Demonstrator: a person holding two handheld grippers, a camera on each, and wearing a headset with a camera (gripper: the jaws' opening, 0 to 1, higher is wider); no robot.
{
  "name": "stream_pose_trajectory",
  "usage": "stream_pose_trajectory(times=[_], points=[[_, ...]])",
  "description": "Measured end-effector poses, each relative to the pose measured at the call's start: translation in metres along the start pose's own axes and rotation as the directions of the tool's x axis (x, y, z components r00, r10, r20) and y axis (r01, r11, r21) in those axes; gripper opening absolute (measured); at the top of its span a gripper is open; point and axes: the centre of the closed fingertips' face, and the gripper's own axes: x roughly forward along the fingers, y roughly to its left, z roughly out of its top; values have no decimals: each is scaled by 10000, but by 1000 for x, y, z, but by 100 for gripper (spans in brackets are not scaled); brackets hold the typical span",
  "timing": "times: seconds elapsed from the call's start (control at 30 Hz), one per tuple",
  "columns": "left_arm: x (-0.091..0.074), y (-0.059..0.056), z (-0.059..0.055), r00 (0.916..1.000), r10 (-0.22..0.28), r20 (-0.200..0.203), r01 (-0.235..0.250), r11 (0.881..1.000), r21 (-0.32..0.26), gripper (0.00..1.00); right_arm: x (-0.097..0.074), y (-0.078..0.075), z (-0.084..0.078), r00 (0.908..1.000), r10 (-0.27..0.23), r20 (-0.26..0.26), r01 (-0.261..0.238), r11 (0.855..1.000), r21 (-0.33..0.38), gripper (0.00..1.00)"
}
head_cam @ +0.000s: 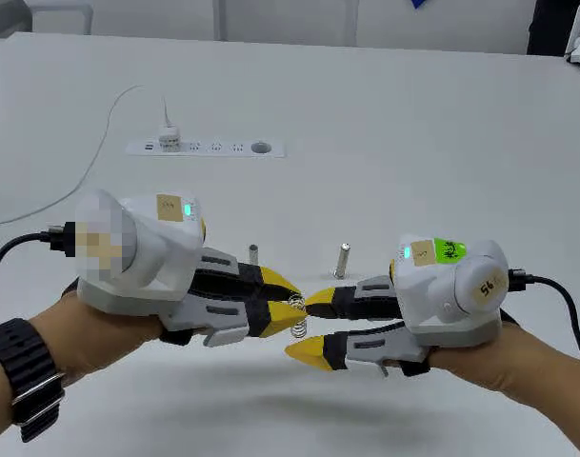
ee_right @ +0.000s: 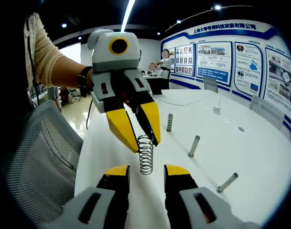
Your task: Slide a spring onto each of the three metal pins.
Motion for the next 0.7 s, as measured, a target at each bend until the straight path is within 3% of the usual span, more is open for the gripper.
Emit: stream_pose_trajectory(times=[0.7], points=[[-16, 31, -11, 9963, 855, -120, -858, 9960, -263, 10, -11, -9, -11, 9991, -408, -90, 412, 9982, 438, 54]])
